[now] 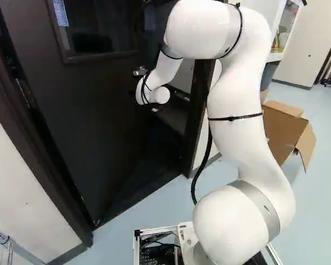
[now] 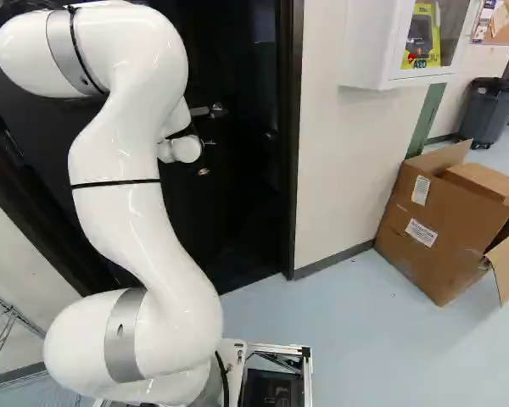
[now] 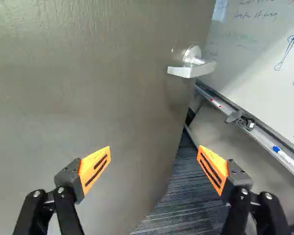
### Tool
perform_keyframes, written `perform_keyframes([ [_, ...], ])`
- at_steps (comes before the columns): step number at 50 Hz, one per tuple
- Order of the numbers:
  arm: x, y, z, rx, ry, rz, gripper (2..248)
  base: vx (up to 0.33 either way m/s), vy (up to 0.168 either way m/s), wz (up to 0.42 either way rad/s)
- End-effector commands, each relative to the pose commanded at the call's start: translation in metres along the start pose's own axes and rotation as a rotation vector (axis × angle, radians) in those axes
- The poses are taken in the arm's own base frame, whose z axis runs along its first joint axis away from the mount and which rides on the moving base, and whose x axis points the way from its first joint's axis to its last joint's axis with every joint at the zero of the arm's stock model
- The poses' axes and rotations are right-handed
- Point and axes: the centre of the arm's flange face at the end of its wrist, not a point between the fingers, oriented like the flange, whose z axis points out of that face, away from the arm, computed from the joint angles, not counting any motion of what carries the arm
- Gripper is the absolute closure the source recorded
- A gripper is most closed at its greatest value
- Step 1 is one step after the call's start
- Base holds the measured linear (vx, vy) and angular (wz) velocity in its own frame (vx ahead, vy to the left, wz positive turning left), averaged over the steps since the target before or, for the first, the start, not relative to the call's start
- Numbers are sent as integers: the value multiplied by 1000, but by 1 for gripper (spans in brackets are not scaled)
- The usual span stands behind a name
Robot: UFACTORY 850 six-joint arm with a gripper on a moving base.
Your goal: Open the door and move inside
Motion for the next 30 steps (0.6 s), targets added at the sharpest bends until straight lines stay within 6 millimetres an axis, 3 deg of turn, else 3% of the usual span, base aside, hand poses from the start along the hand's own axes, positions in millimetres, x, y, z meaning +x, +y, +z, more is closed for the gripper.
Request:
perform_keyframes([
  [30, -9, 4, -64, -12, -37, 7, 3, 0, 0, 0],
])
